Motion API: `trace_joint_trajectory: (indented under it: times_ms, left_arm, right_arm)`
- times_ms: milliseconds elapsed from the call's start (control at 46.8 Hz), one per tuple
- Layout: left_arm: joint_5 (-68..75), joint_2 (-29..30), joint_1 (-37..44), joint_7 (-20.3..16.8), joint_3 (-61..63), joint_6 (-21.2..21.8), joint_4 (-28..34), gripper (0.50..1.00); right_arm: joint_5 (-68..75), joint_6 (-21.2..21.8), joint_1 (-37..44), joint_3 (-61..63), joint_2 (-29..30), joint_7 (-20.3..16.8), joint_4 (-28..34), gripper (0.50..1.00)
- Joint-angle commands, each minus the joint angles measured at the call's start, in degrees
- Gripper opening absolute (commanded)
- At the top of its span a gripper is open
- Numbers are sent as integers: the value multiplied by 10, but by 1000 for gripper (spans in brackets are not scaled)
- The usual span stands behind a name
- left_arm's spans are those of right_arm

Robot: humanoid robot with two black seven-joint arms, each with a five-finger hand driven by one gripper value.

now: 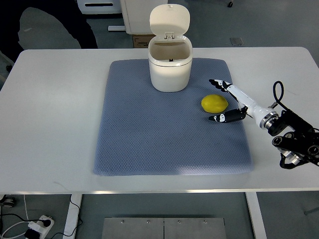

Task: Put lemon in trash with right hand
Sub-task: 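Close the right hand's fingers around the yellow lemon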

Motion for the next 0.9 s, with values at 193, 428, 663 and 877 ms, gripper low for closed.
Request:
trace_joint_trajectory:
  times_ms: [193, 428, 663, 877]
  left_arm:
    - [0, 0, 0, 0, 0, 0, 0, 1000]
    - [0, 0, 0, 0, 0, 0, 0, 1000]
    - [0, 0, 0, 0, 0, 0, 0, 1000]
    - [0, 0, 0, 0, 0, 0, 0, 1000]
  right_arm:
    - [1, -1, 9, -14, 14, -2, -18, 872]
    - [1, -1, 13, -34, 24, -4, -43, 855]
    - [1, -1, 21, -46, 27, -4, -50, 855]
    - [0, -1, 21, -49, 28, -3, -49, 801]
